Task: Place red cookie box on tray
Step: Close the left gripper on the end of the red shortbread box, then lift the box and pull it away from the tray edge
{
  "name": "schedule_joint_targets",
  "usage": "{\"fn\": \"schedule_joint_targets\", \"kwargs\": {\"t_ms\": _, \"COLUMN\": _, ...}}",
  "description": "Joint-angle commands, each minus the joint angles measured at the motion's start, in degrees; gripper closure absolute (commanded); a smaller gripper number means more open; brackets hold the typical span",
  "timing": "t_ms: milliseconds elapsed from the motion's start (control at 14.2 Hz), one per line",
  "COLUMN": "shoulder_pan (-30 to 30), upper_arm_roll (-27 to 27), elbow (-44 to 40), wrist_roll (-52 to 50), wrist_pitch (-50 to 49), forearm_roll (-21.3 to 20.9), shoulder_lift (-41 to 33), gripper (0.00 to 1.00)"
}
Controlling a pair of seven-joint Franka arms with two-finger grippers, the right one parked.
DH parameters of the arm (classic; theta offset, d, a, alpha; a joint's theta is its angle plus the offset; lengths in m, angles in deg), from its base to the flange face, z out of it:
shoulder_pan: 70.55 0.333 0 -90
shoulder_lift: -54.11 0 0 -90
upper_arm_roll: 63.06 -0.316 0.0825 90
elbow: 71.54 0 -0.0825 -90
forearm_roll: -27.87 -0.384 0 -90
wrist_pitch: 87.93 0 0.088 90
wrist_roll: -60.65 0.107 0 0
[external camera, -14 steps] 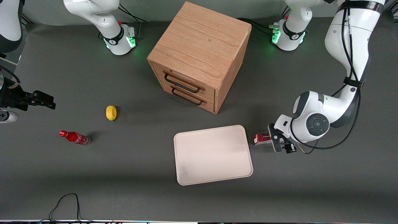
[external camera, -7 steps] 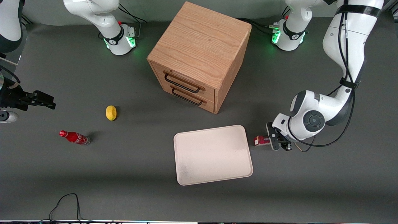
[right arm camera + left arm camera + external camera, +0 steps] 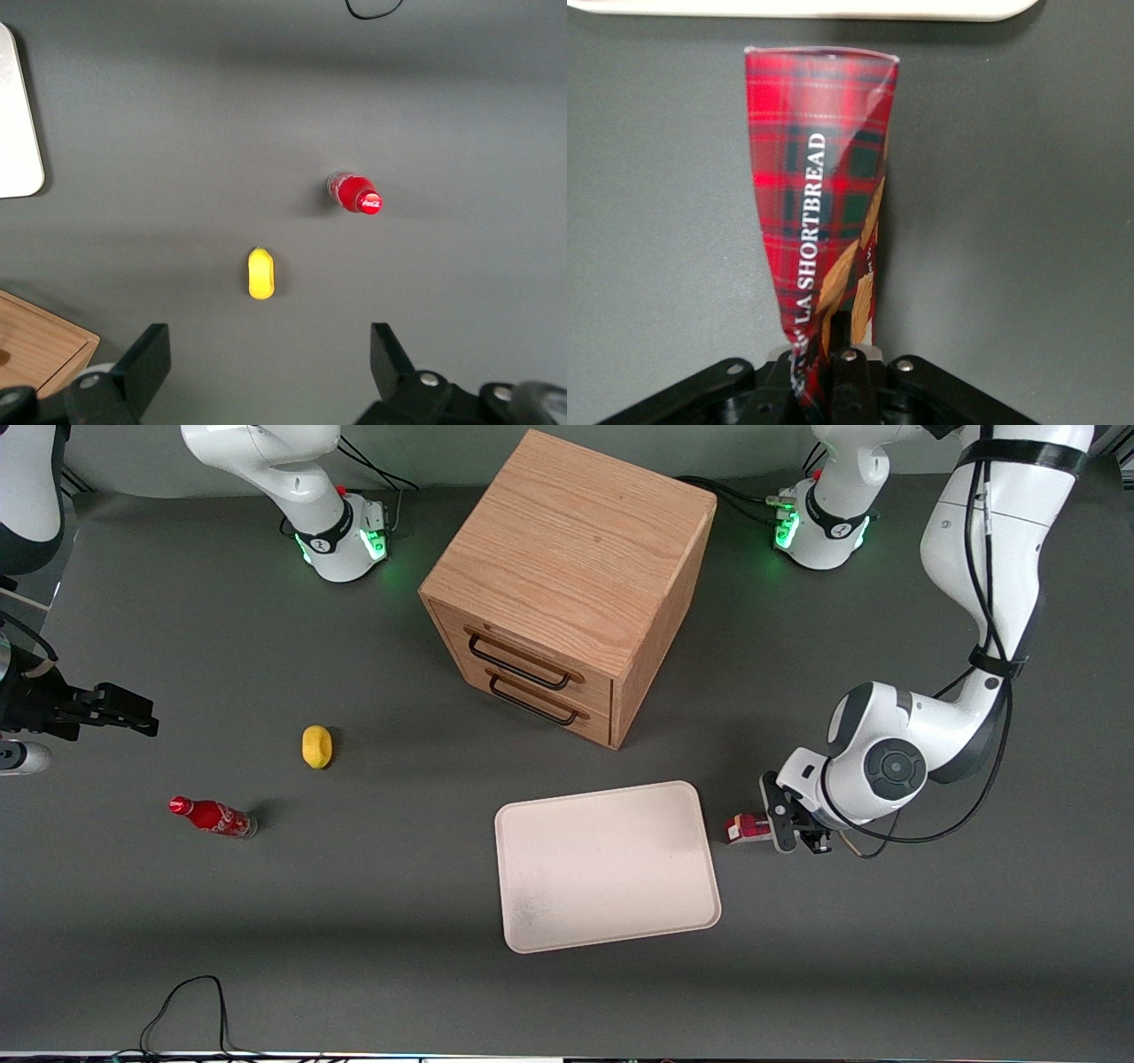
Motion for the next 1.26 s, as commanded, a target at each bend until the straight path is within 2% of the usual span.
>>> {"fn": "schedule_joint_targets", "kwargs": {"t_ms": 0, "shoulder_pan": 0.3, "upper_arm_roll": 0.2, "elbow": 0.4, "wrist_roll": 0.8, "wrist_pitch": -3.5, "forearm_roll": 0.0, "shoulder_lift": -3.5, "gripper": 1.0}}
{"fn": "schedule_joint_targets", "kwargs": {"t_ms": 211, "shoulder_pan": 0.3, "upper_arm_roll": 0.4, "elbow": -3.3, "wrist_roll": 1.3, "wrist_pitch": -17.2, "forearm_roll": 0.9, "shoulder_lift": -9.3, "gripper": 1.0}}
{"fn": "schedule_joint_targets", "kwargs": {"t_ms": 351, "shoulder_pan": 0.4, "upper_arm_roll": 0.4, "elbow": -6.8, "wrist_roll": 2.0, "wrist_pitch": -27.1, "forearm_roll": 4.7, "shoulder_lift": -13.7, "gripper": 1.0}}
{"fn": "schedule_joint_targets", "kwargs": {"t_ms": 562, "shoulder_pan": 0.5, "upper_arm_roll": 0.3, "elbow": -22.1, "wrist_roll": 7.4, "wrist_pitch": -46.5, "forearm_roll": 7.2, "shoulder_lift": -14.4, "gripper": 1.0}}
{"fn": "schedule_joint_targets", "kwargs": {"t_ms": 632, "shoulder_pan": 2.0, "upper_arm_roll": 0.3, "elbow": -26.0, "wrist_roll": 8.7, "wrist_pitch": -50.9, "forearm_roll": 9.8, "shoulder_lift": -14.4, "gripper": 1.0}}
{"fn": "schedule_joint_targets", "kwargs": {"t_ms": 703, "shoulder_pan": 3.7, "upper_arm_roll": 0.3, "elbow": -28.6, "wrist_roll": 9.1, "wrist_pitch": -53.7, "forearm_roll": 11.5, "shoulder_lift": -14.5, "gripper": 1.0}}
{"fn": "schedule_joint_targets", "kwargs": {"t_ms": 914, "shoulder_pan": 5.9, "upper_arm_roll": 0.3, "elbow": -31.0, "wrist_roll": 12.1, "wrist_pitch": -56.3, "forearm_roll": 12.1, "shoulder_lift": -14.5, "gripper": 1.0}}
{"fn": "schedule_joint_targets", "kwargs": {"t_ms": 1195, "shoulder_pan": 5.3, "upper_arm_roll": 0.5, "elbow": -31.3, "wrist_roll": 9.9, "wrist_pitch": -55.4, "forearm_roll": 14.2, "shoulder_lift": -14.6, "gripper": 1.0}}
